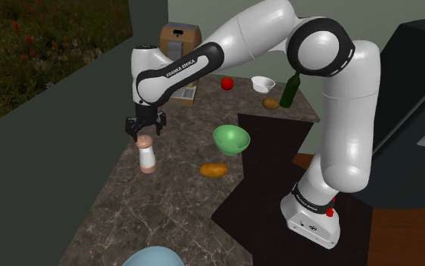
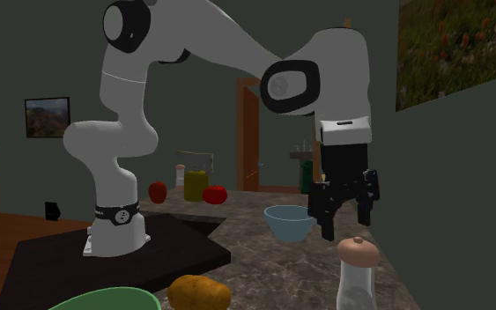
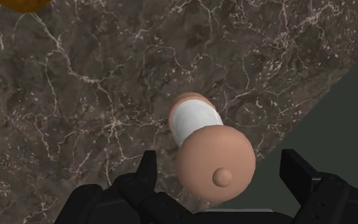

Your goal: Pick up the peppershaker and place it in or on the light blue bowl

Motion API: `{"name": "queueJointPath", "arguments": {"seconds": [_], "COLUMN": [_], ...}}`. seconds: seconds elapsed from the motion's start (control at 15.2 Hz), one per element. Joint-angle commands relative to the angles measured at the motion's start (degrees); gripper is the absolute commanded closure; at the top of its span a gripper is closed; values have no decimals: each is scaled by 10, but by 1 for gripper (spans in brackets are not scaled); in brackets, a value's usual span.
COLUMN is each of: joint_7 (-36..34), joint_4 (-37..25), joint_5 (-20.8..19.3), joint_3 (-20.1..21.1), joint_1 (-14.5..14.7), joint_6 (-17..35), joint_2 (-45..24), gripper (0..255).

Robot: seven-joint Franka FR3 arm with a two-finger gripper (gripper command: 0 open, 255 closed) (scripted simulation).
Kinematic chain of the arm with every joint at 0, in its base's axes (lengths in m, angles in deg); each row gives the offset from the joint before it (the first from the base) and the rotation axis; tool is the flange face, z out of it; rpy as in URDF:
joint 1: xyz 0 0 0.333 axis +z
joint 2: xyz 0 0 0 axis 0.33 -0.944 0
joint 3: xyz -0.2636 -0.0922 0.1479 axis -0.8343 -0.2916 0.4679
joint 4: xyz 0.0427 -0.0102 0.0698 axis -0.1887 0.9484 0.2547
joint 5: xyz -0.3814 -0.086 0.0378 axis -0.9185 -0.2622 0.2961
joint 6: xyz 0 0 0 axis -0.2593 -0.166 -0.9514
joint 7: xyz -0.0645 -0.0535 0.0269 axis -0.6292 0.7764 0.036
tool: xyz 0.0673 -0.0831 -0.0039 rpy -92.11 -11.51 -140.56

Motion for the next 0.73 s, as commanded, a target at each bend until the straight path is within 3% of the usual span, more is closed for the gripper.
{"name": "queueJointPath", "arguments": {"seconds": [0.0,0.26,0.66], "joint_7": [-4,-6,-6], "joint_4": [-3,2,2], "joint_5": [-3,-7,-7], "joint_3": [-1,-3,-3], "joint_1": [3,7,7], "joint_6": [12,38,38], "joint_2": [-14,-36,-36], "gripper": [0,0,0]}}
